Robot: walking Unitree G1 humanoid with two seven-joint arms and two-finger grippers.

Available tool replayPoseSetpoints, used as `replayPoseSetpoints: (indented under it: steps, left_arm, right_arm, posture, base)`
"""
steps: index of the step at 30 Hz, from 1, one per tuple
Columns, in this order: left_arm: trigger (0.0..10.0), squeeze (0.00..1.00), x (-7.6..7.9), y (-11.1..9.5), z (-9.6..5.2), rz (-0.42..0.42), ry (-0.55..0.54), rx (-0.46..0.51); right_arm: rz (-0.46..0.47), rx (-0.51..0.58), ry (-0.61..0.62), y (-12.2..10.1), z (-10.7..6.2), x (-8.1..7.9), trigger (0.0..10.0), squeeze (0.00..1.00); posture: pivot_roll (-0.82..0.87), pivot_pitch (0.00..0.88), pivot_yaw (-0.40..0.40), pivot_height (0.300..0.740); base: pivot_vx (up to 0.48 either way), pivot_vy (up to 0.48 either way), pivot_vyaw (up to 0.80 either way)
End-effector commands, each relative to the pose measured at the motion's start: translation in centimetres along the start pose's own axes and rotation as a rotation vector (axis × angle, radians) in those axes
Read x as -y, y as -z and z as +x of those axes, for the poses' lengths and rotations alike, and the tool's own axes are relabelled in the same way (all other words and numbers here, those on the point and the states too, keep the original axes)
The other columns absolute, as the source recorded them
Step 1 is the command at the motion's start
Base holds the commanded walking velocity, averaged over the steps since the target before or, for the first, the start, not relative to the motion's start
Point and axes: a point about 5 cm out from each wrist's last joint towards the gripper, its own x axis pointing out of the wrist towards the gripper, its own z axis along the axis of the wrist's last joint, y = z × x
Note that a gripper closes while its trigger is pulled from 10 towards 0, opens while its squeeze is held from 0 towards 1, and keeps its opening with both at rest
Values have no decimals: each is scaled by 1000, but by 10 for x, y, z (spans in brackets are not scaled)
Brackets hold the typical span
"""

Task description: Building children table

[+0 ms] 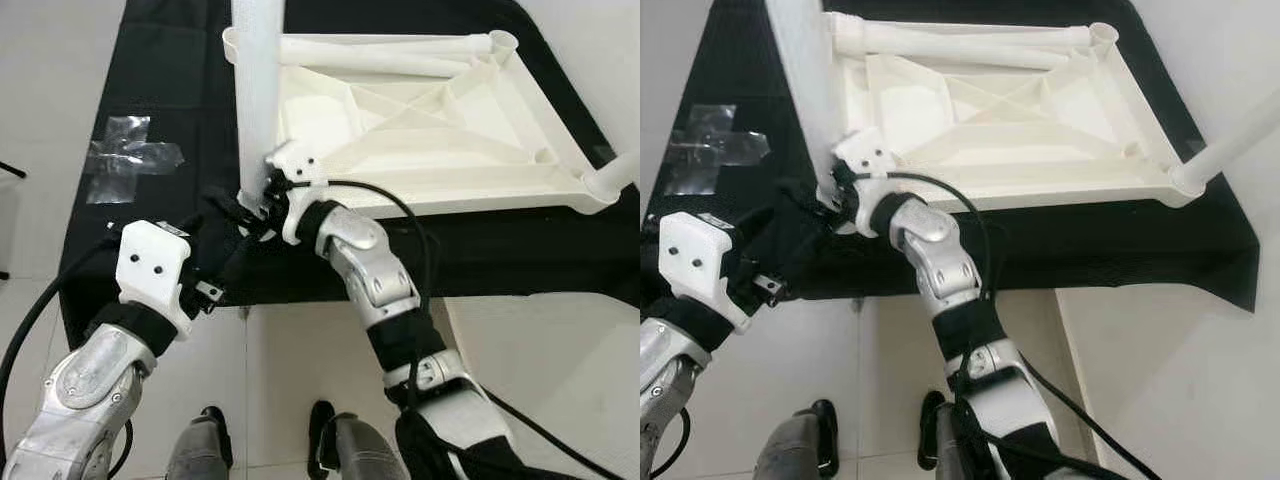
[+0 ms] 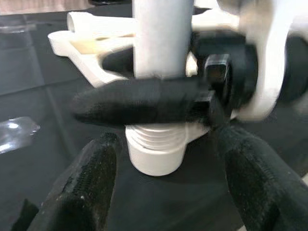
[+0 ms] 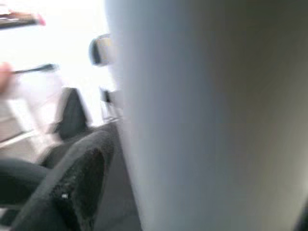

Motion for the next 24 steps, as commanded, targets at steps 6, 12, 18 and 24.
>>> replayPoseSetpoints:
  steps: [6,12,18,24]
  left_arm:
    - [10000,0,3,3,-2,-2,17,-24]
    - [10000,0,2,2,-3,4,16,-26]
    - [10000,0,3,1,-2,3,25,-23]
    - [10000,0,3,2,-3,2,24,-27]
  right_arm:
    - [-28,17,-221,-12,-1,10,10000,0]
    - [-28,-1,-256,-16,4,17,0,0]
    - [-39,-22,-277,-15,3,20,0,0]
    - [-57,-113,-148,2,-7,30,0,0]
  posture:
    - [203,304,-142,740]
    - [214,308,-148,740]
    - [211,308,-151,740]
    - [195,311,-159,740]
  base:
    - [0,0,0]
    - [0,0,0]
    - [0,0,0]
    - [0,0,0]
